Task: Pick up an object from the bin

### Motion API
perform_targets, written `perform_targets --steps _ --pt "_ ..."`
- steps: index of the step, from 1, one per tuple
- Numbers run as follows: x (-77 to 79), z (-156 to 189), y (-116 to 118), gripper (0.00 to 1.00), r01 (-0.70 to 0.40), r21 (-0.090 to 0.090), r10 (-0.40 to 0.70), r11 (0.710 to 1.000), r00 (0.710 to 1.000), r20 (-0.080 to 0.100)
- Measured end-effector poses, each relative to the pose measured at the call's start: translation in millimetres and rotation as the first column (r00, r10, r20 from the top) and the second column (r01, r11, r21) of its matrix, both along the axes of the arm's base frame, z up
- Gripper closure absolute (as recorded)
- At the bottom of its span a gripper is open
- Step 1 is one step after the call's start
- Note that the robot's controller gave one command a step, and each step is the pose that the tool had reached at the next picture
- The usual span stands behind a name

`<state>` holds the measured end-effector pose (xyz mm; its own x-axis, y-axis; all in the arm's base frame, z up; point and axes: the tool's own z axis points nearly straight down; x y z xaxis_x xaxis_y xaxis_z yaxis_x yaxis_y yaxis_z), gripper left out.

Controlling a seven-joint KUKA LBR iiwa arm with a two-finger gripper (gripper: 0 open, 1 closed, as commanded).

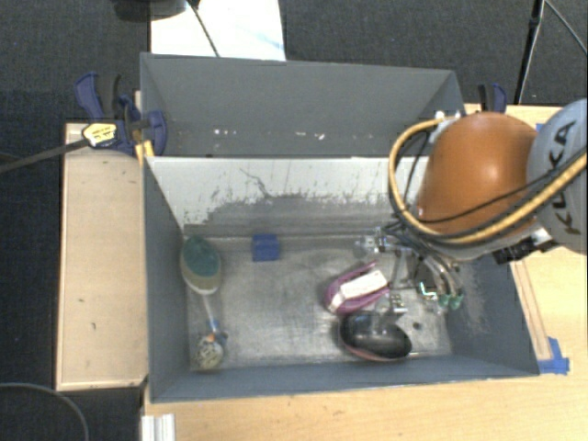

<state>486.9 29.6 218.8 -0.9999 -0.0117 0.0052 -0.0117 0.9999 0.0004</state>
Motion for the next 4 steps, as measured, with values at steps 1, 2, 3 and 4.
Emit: perform_targets --steps 1,2,3,4 --pt "49.0 -110.1 -31.6 0.0 -0.206 -0.003 0.206 0.979 0.978 0.028" --pt "88.3 -94.0 -41.2 0.0 -0.402 -0.003 0.402 0.916 0.916 0.012" --pt "101.5 -81.8 -25.8 0.0 -0.639 -0.003 0.639 0.769 0.769 0.012" --pt "80.6 -147.9 -27.4 0.0 -0.798 -0.001 0.798 0.603 0.603 0.008"
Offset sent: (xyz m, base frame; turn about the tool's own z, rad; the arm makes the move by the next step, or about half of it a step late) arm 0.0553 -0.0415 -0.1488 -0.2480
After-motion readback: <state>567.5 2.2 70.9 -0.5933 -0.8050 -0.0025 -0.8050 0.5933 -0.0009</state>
